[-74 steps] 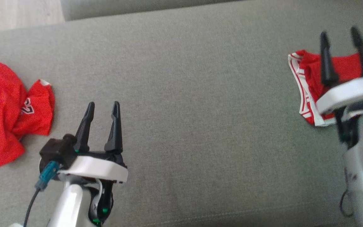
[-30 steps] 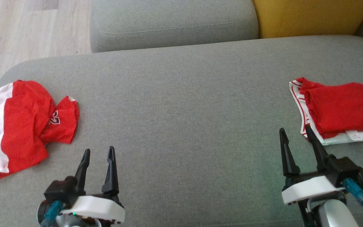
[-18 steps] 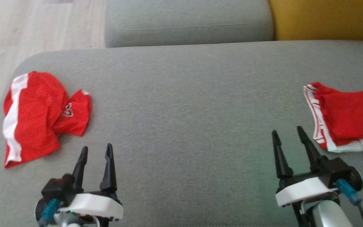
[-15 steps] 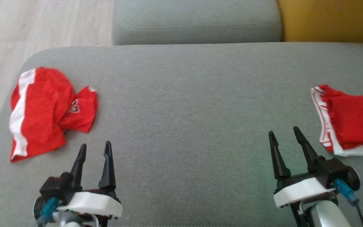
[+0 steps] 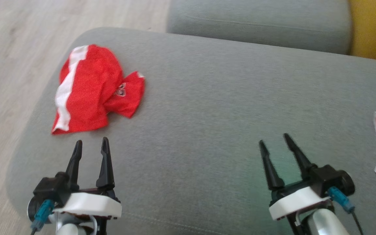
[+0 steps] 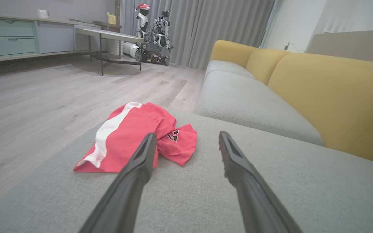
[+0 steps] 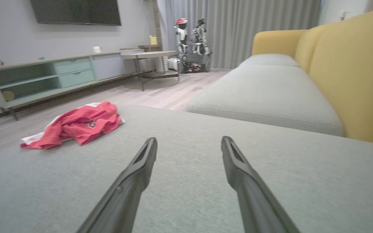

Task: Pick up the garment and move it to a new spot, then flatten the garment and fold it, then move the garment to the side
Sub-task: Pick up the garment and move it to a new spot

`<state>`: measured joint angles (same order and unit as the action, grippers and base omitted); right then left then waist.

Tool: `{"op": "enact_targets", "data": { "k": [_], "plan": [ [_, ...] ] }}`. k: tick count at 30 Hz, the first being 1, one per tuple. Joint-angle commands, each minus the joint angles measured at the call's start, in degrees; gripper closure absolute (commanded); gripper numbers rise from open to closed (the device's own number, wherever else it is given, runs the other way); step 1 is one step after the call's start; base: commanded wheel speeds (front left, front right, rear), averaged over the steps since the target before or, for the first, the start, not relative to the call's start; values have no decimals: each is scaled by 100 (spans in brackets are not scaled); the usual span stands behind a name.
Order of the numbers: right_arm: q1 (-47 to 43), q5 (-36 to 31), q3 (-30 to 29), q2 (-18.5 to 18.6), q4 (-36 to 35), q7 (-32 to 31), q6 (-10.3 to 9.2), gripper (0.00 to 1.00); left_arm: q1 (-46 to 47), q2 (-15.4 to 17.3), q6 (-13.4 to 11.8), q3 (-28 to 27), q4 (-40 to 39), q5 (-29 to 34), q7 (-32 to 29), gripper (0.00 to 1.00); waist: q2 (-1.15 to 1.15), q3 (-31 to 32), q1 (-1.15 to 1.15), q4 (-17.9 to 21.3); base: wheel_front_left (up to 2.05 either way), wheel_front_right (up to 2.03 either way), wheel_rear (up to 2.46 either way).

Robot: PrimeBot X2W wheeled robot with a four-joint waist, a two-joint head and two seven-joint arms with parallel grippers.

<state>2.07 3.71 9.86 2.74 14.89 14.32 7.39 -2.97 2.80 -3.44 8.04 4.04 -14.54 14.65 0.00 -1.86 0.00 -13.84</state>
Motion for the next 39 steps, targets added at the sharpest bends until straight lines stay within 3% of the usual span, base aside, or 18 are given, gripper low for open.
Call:
{"op": "enact_targets", "data": {
  "k": [1, 7, 13, 27, 33, 39],
  "plan": [
    [307, 17, 247, 14, -130, 67, 10, 0, 294, 8, 33, -178, -194, 44, 35, 0, 0, -78, 0, -301, 0, 0, 0],
    [370, 94, 297, 14, -117, 68, 10, 0, 289, 8, -36, -165, -243, -18, 35, 0, 0, -98, 0, -704, 0, 0, 0],
    [349, 126, 297, 14, -109, 68, 10, 0, 279, 8, -24, -276, -264, 36, 35, 0, 0, -82, 0, -869, 0, 0, 0],
    [431, 10, 280, 14, -199, 68, 10, 0, 762, 8, 40, -933, -133, 138, 35, 0, 0, -473, 0, -542, 0, 0, 0],
    [604, -244, -20, 73, -473, 10, 10, 0, 1894, 392, 209, -1202, 1196, 335, -104, 0, 0, -981, 0, -263, 0, 0, 0],
    [781, -383, -325, 191, -949, -160, 10, 0, 3160, 886, 290, -1178, 2690, 341, -1169, 0, 0, -1466, 0, -20, 0, 0, 0]
  ]
}}
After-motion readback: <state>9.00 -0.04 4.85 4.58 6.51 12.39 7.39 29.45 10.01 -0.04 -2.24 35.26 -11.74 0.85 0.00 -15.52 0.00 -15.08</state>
